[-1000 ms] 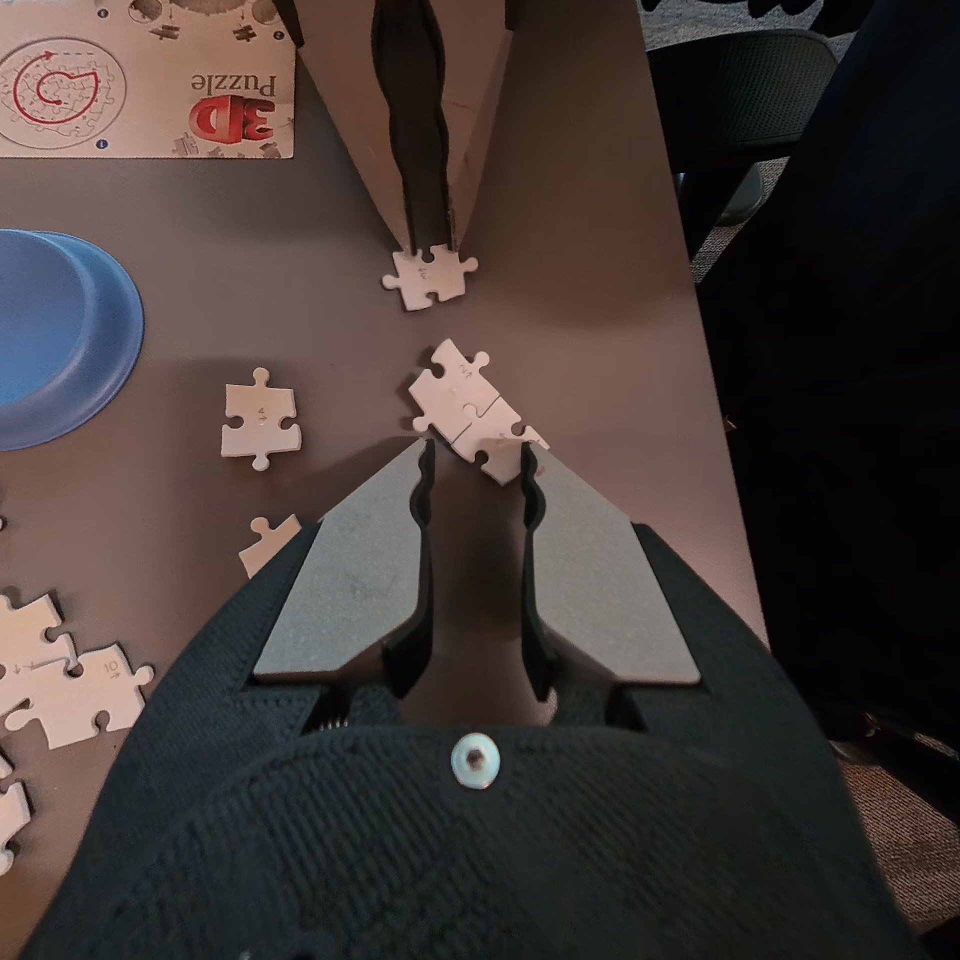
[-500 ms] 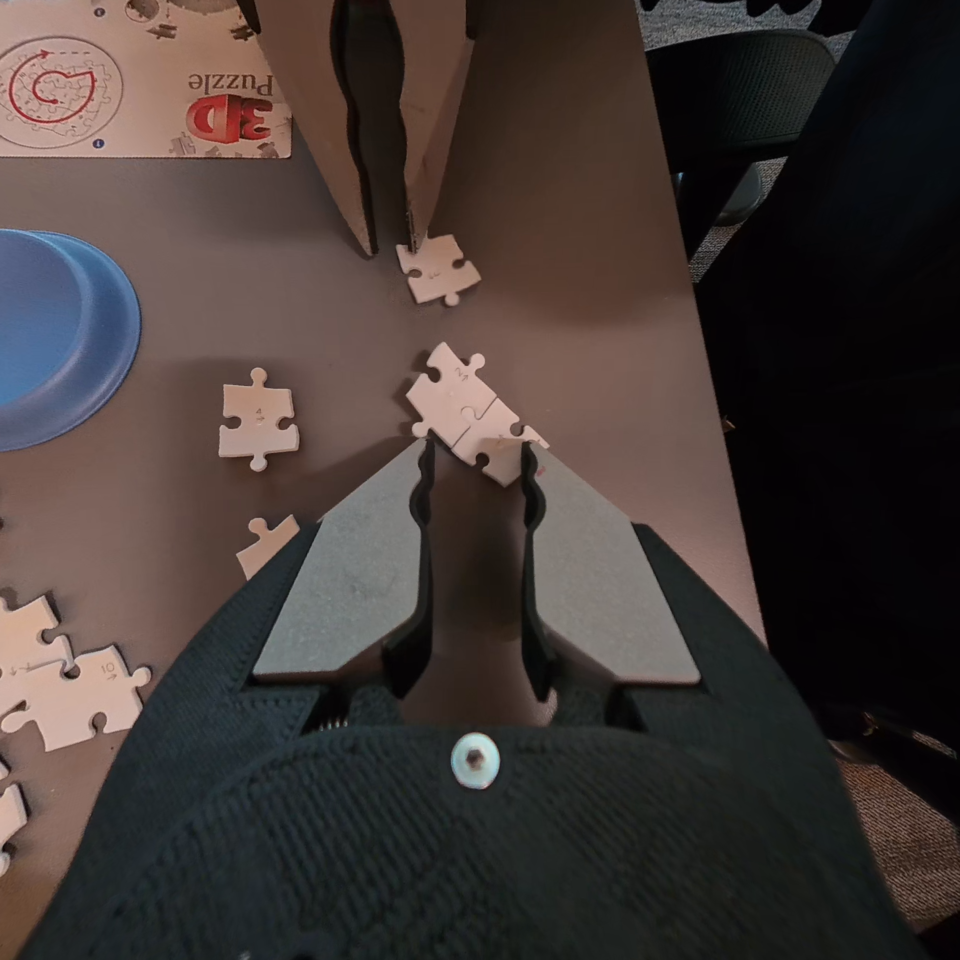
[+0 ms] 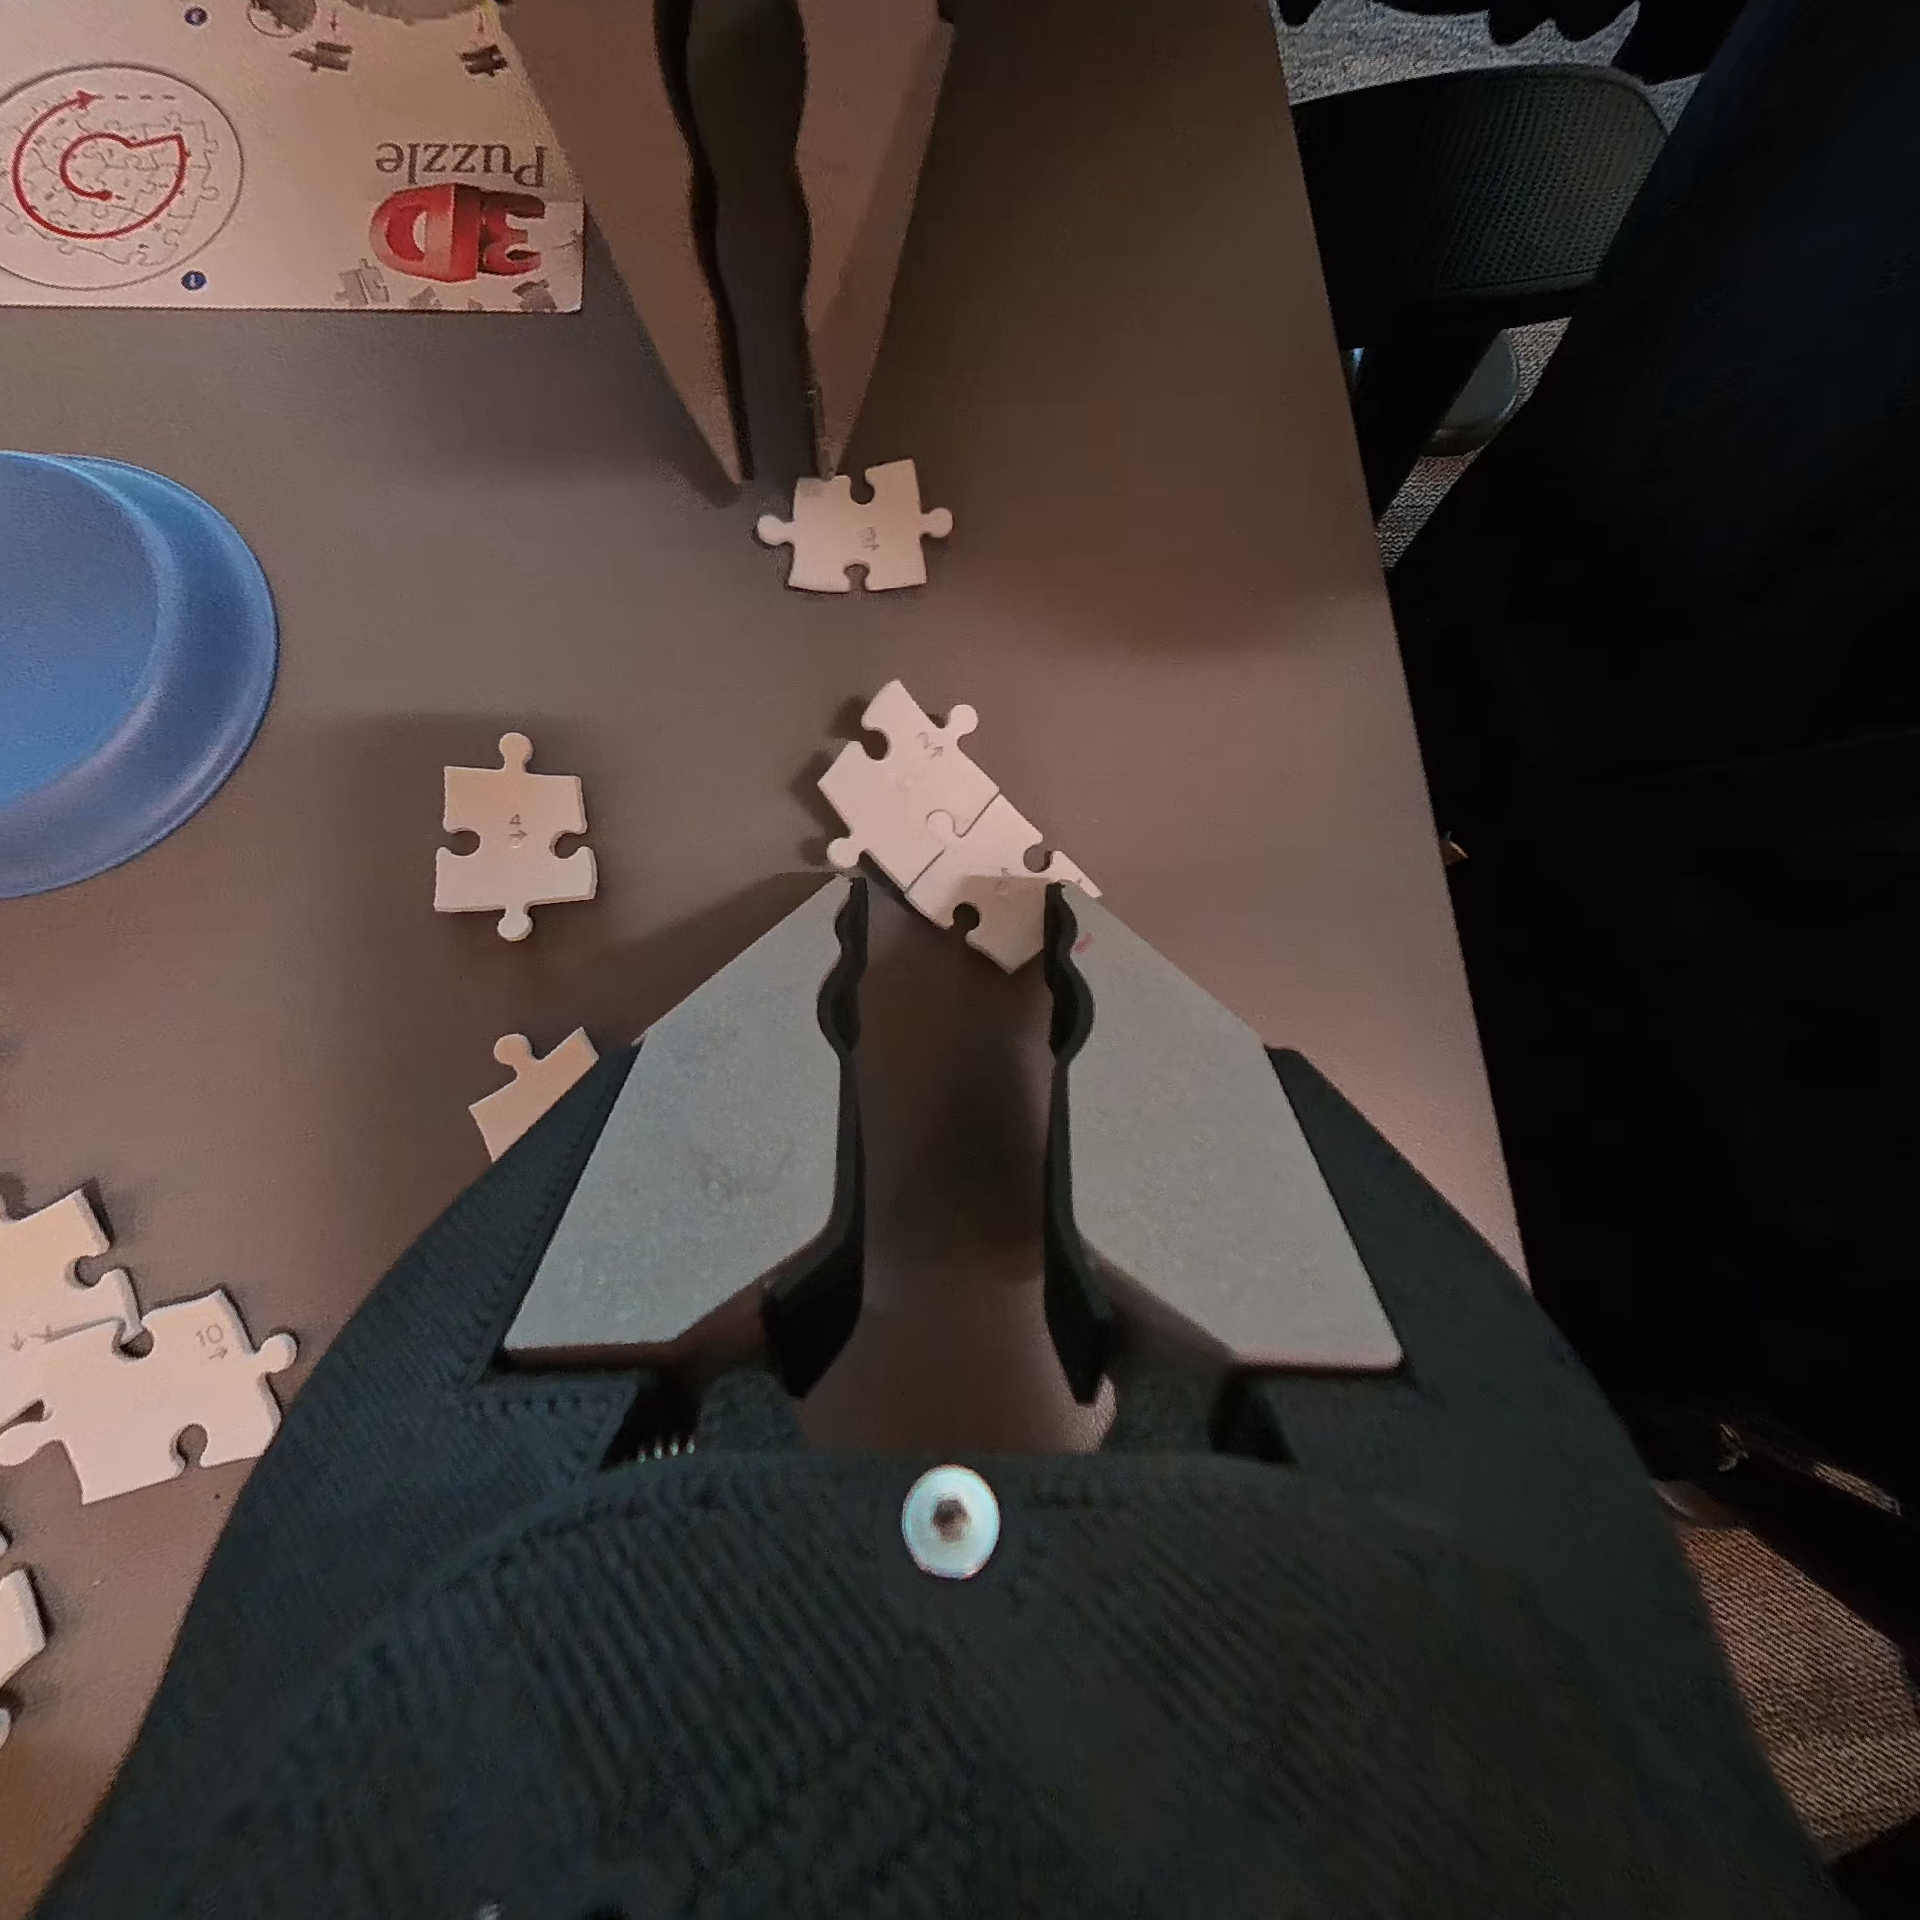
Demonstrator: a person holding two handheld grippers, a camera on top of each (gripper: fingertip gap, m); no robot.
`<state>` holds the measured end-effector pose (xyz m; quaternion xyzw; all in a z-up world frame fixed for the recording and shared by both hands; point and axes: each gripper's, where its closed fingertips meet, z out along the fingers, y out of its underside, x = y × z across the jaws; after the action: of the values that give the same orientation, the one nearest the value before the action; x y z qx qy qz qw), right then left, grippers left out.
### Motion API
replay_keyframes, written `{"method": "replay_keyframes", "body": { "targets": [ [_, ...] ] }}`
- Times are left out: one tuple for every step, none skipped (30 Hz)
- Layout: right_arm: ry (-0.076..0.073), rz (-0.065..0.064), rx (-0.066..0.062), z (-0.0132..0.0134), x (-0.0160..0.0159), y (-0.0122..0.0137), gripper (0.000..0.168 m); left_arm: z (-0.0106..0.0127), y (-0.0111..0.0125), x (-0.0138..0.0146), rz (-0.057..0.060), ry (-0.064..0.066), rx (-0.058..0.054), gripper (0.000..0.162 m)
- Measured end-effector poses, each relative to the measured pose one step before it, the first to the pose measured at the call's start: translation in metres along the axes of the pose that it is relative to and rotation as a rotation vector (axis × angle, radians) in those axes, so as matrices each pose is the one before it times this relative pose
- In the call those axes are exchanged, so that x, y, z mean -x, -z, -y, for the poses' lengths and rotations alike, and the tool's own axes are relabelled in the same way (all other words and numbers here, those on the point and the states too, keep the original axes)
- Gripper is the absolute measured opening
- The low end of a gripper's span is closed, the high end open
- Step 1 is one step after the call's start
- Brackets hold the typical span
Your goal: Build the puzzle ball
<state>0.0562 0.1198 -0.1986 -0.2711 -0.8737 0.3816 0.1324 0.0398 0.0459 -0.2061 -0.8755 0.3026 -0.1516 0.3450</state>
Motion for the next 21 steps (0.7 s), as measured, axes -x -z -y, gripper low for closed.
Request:
{"method": "replay_keyframes", "body": {
  "targets": [
    [0.0023, 0.0266, 0.0087, -0.00144, 0.00501, -0.00067, 0.009, 0.00010, -0.00002, -0.00015, -0.0016, 0.0020, -0.0009, 0.031],
    [0.0029, 0.0172, 0.0124, -0.00200, 0.00336, -0.00144, 0.009, 0.00007, -0.00011, -0.00026, -0.0024, 0.0020, -0.0012, 0.032],
    [0.0044, 0.0034, 0.0081, -0.00130, 0.00111, -0.00186, 0.009, 0.00014, -0.00004, -0.00044, -0.0033, 0.0028, -0.0012, 0.033],
    [0.0008, 0.0044, -0.0013, 0.00022, 0.00083, -0.00114, 0.009, 0.00043, -0.00022, -0.00062, -0.0044, 0.0049, -0.0024, 0.034],
    [-0.0041, 0.0091, -0.0046, 0.00086, 0.00111, -0.00068, 0.009, 0.00061, -0.00022, -0.00113, -0.0072, 0.0074, -0.0028, 0.035],
    [-0.0056, 0.0084, -0.0041, 0.00055, 0.00096, -0.00053, 0.008, 0.00056, -0.00037, -0.00149, -0.0090, 0.0077, -0.0018, 0.036],
    [-0.0035, 0.0049, -0.0026, 0.00038, 0.00054, -0.00033, 0.008, 0.00080, -0.00043, -0.00184, -0.0108, 0.0089, -0.0023, 0.037],
    [0.0000, 0.0021, -0.0012, 0.00029, 0.00040, -0.00021, 0.008, 0.00079, -0.00060, -0.00126, -0.0073, 0.0105, -0.0015, 0.038],
    [0.0022, 0.0008, -0.0004, 0.00031, 0.00049, -0.00046, 0.008, 0.00071, -0.00046, -0.00004, 0.0007, 0.0116, 0.0002, 0.037],
    [0.0022, 0.0002, -0.0002, 0.00044, 0.00038, -0.00048, 0.008, 0.00063, -0.00041, 0.00127, 0.0080, 0.0122, 0.0015, 0.036],
    [0.0013, 0.0015, 0.0000, 0.00059, 0.00078, -0.00065, 0.008, 0.00061, -0.00044, 0.00167, 0.0097, 0.0151, 0.0013, 0.033],
    [0.0014, 0.0015, 0.0008, 0.00063, 0.00079, -0.00076, 0.008, 0.00066, -0.00029, 0.00068, 0.0033, 0.0154, 0.0006, 0.033],
    [0.0029, -0.0009, 0.0013, 0.00076, 0.00083, -0.00080, 0.008, 0.00053, -0.00025, -0.00054, -0.0023, 0.0126, 0.0004, 0.034],
    [0.0037, -0.0016, 0.0016, 0.00070, 0.00071, -0.00091, 0.008, 0.00057, -0.00034, -0.00069, -0.0030, 0.0120, -0.0013, 0.034],
    [0.0022, -0.0015, 0.0018, 0.00088, 0.00071, -0.00096, 0.008, 0.00081, -0.00051, -0.00066, -0.0032, 0.0144, -0.0034, 0.034],
    [-0.0012, -0.0002, 0.0007, 0.00091, 0.00071, -0.00103, 0.008, 0.00097, -0.00068, -0.00126, -0.0064, 0.0167, -0.0049, 0.034],
    [-0.0041, 0.0014, 0.0008, 0.00092, 0.00088, -0.00089, 0.008, 0.00103, -0.00097, -0.00160, -0.0086, 0.0155, -0.0058, 0.034],
    [-0.0026, 0.0025, 0.0022, 0.00049, 0.00107, -0.00056, 0.008, 0.00095, -0.00090, -0.00121, -0.0045, 0.0136, -0.0030, 0.034],
    [-0.0002, 0.0024, 0.0018, 0.00035, 0.00118, -0.00039, 0.008, 0.00089, -0.00084, -0.00119, -0.0015, 0.0132, -0.0030, 0.034],
    [-0.0027, 0.0023, 0.0004, 0.00042, 0.00106, -0.00050, 0.008, 0.00090, -0.00114, -0.00173, -0.0028, 0.0161, -0.0097, 0.034],
    [-0.0044, 0.0021, 0.0013, 0.00029, 0.00102, -0.00041, 0.008, 0.00061, -0.00086, -0.00267, -0.0085, 0.0178, -0.0116, 0.034]
  ]
}}
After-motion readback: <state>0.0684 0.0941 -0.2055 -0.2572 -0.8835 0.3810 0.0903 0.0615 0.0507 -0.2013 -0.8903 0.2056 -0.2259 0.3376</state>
